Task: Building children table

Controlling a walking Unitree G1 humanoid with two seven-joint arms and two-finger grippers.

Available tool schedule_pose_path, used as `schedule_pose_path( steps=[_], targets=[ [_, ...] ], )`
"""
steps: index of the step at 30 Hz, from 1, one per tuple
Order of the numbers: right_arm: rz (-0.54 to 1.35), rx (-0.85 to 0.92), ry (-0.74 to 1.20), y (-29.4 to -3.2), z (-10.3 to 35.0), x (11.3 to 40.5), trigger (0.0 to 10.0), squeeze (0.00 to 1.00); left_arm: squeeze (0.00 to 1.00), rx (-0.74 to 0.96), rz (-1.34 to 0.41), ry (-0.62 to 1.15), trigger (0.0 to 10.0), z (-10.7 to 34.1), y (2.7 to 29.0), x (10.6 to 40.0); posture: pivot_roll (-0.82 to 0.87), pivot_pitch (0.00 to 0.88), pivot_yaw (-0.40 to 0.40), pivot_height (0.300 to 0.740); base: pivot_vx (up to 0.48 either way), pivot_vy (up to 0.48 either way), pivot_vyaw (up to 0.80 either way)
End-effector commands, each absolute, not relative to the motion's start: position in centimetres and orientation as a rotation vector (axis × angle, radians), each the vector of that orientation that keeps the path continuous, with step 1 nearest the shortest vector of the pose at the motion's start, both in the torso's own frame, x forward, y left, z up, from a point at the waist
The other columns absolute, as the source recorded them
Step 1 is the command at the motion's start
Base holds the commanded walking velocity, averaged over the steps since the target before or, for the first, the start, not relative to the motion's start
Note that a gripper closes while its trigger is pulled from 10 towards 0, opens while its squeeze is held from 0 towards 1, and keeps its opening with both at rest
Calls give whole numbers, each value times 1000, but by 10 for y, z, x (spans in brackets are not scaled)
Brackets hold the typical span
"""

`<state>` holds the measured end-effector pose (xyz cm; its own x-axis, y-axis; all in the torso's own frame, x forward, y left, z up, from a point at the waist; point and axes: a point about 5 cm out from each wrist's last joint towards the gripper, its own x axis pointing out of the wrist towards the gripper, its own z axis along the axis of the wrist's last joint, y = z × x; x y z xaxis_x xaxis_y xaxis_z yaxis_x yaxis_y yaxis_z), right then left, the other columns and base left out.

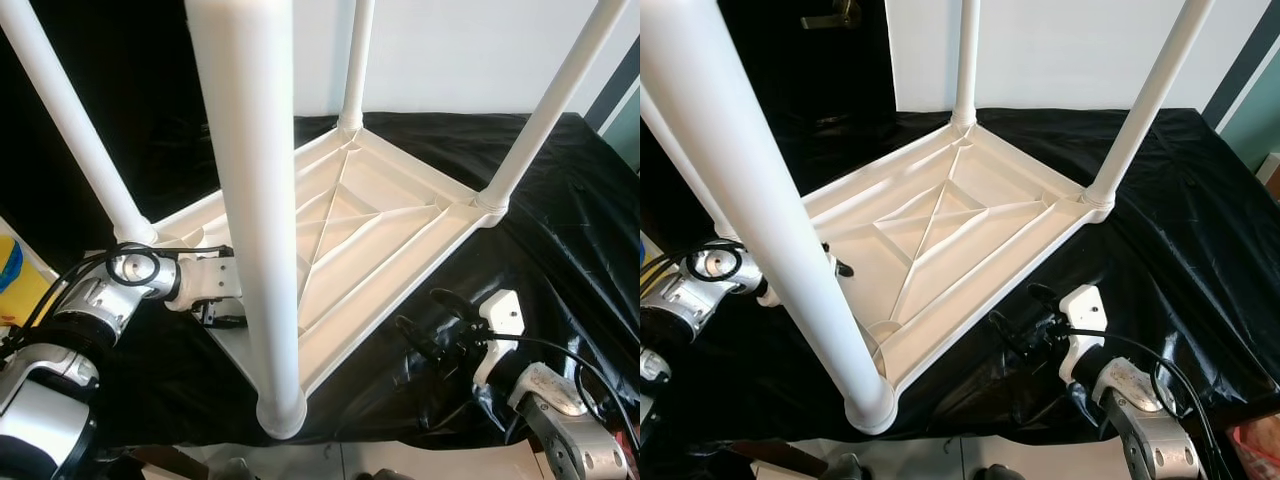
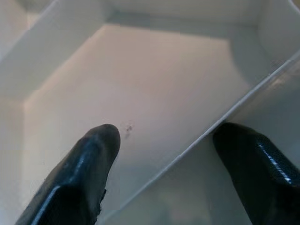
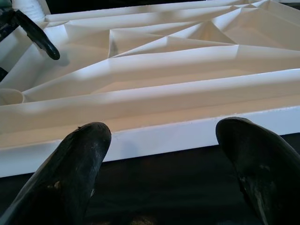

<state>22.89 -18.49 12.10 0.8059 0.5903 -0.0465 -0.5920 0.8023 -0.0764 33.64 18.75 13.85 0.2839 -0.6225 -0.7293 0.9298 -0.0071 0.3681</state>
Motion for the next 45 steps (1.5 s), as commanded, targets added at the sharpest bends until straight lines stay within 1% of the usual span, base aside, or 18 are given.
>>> schedule_pose_path(
  steps=[1,2,3,4,5,6,7,8,9,10,18,24,32,37,39,41,43,45],
  targets=[
    [632,-104,38,-187,120,227,10000,0,0,886,-1293,539,2275,120,198,330,48,148,-18,740,0,0,0],
    [631,-109,39,-187,121,227,10000,0,0,863,-1316,551,3490,121,200,329,47,145,-18,740,0,0,0],
    [631,-109,39,-187,121,227,10000,0,0,863,-1316,551,3490,121,200,329,47,145,-18,740,0,0,0],
    [628,-113,40,-188,121,229,10000,0,0,833,-1353,577,2353,122,201,329,46,144,-17,740,0,0,0],
    [627,-114,41,-188,121,229,10000,0,0,824,-1367,590,2353,122,201,329,46,144,-17,740,0,0,0],
    [626,-117,39,-189,122,230,10000,0,0,823,-1389,619,1059,122,202,328,47,144,-16,740,0,0,0],
    [626,-117,39,-189,122,230,10000,0,0,823,-1389,619,1059,122,202,328,47,144,-16,740,0,0,0],
    [625,-120,37,-188,122,231,10000,0,0,825,-1417,658,471,121,203,327,48,143,-12,740,0,0,0],
    [625,-120,37,-188,122,231,10000,0,0,825,-1417,658,471,121,203,327,48,143,-12,740,0,0,0],
    [625,-120,35,-188,122,231,10000,0,0,819,-1419,676,0,121,203,328,47,143,-12,740,0,0,0],
    [619,-112,34,-185,120,229,10000,0,0,819,-1456,723,0,117,198,328,40,139,4,740,0,0,0],
    [601,-109,29,-185,120,228,10000,0,0,745,-1479,730,0,109,186,326,31,134,16,740,0,0,0],
    [572,-120,18,-189,121,229,10000,0,0,475,-1398,627,0,114,162,336,26,123,21,740,0,0,0],
    [568,-121,13,-189,122,230,10000,0,0,440,-1354,586,0,119,157,341,27,121,20,740,0,0,0],
    [566,-123,8,-189,123,232,10000,0,0,341,-1330,500,0,134,140,340,33,119,19,740,0,0,0],
    [566,-123,8,-189,123,232,10000,0,0,338,-1332,498,0,135,139,340,33,119,19,740,0,0,0],
    [566,-124,7,-189,123,233,10000,0,0,239,-1408,413,0,142,110,319,39,119,9,740,0,0,0],
    [566,-124,7,-189,123,233,10000,0,0,239,-1408,413,0,142,110,319,39,119,9,740,0,0,0]
  ],
)
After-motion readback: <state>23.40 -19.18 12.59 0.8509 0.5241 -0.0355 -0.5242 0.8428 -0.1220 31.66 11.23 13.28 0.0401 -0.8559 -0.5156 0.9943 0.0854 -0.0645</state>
